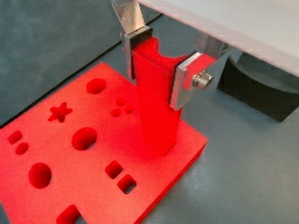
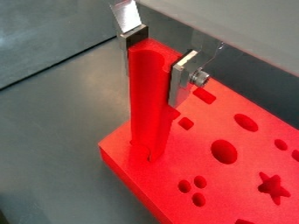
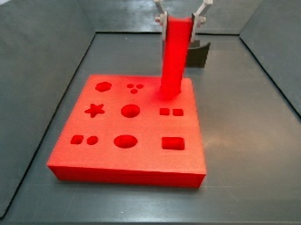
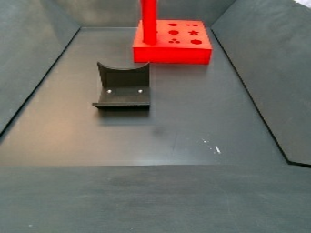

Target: Insert the arch object.

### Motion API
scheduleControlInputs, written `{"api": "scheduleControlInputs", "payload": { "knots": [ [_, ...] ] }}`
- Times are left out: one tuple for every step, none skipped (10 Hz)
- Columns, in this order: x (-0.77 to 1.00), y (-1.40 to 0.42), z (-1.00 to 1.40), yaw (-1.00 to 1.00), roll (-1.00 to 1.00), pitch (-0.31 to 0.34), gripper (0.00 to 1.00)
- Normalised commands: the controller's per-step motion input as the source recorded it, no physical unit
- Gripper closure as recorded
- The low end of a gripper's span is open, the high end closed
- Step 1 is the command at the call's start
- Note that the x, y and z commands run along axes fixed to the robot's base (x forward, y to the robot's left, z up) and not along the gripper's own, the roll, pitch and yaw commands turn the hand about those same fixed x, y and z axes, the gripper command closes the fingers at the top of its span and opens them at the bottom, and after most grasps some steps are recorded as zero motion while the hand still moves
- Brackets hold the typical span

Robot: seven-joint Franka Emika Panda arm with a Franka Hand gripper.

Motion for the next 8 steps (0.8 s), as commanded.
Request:
{"api": "scheduleControlInputs", "payload": {
  "knots": [
    [0.0,0.0,-0.51,0.0,0.0,-0.227,1.0],
    [0.0,-0.01,-0.64,0.0,0.03,-0.297,1.0],
    [0.0,-0.02,-0.63,0.0,0.02,-0.306,1.0],
    [0.0,-0.04,-0.61,0.0,0.01,-0.319,1.0],
    [0.0,-0.12,-0.58,0.0,0.0,-0.341,1.0],
    [0.0,-0.11,-0.58,0.0,0.0,-0.346,1.0],
    [-0.01,0.0,-0.23,0.0,-0.01,-0.196,1.0],
    [0.0,0.0,0.0,0.0,0.0,0.0,1.0]
  ]
}}
